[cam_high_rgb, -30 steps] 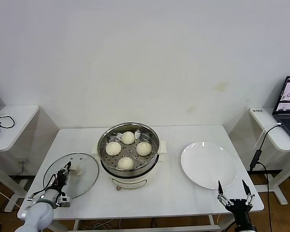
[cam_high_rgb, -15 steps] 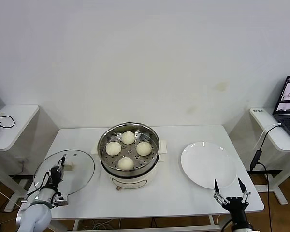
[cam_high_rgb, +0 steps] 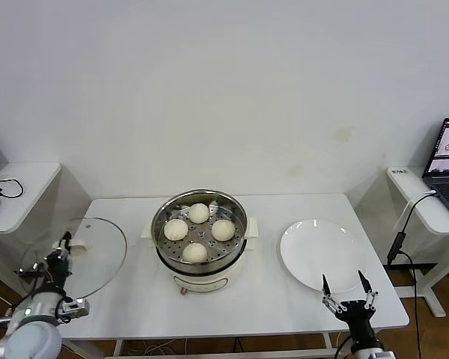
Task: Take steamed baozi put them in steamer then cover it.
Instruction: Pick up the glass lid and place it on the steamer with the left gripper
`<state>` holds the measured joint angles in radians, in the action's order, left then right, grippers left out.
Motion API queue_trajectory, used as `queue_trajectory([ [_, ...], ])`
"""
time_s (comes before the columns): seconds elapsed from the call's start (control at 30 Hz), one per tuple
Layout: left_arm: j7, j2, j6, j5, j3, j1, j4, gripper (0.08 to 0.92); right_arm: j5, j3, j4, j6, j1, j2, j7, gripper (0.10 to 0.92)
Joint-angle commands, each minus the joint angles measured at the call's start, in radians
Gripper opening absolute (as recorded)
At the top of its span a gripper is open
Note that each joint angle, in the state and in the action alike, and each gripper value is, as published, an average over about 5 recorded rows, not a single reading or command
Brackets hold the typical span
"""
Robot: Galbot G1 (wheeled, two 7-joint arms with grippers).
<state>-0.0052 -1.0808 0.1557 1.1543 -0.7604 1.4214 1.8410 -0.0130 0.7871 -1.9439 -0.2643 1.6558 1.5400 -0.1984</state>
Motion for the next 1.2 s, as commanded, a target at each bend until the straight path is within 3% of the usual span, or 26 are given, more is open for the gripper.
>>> queue_trajectory([
  [0.03, 0.097, -0.007, 0.094, -0.004, -0.072, 0.035, 0.204, 0.143, 0.007, -0.031, 0.001, 0.003, -0.003, -0.014, 0.001, 0.823],
  [0.27, 0.116, 0.029, 0.151, -0.110, 0.127, -0.043, 0.252, 0.143, 0.037, -0.040, 0.000, 0.001, -0.003, -0.011, 0.002, 0.823],
  [0.53, 0.135, 0.043, 0.225, -0.101, 0.352, -0.214, 0.205, 0.143, 0.101, -0.049, 0.001, -0.002, -0.016, 0.009, 0.003, 0.823],
  [0.93, 0.260, -0.051, 0.277, 0.062, 0.525, -0.378, 0.165, 0.143, 0.167, -0.082, 0.031, -0.001, -0.040, 0.032, 0.000, 0.823],
  [1.2, 0.320, -0.207, 0.283, 0.210, 0.612, -0.460, 0.108, 0.142, 0.175, -0.095, 0.050, -0.006, -0.048, 0.033, 0.000, 0.823],
])
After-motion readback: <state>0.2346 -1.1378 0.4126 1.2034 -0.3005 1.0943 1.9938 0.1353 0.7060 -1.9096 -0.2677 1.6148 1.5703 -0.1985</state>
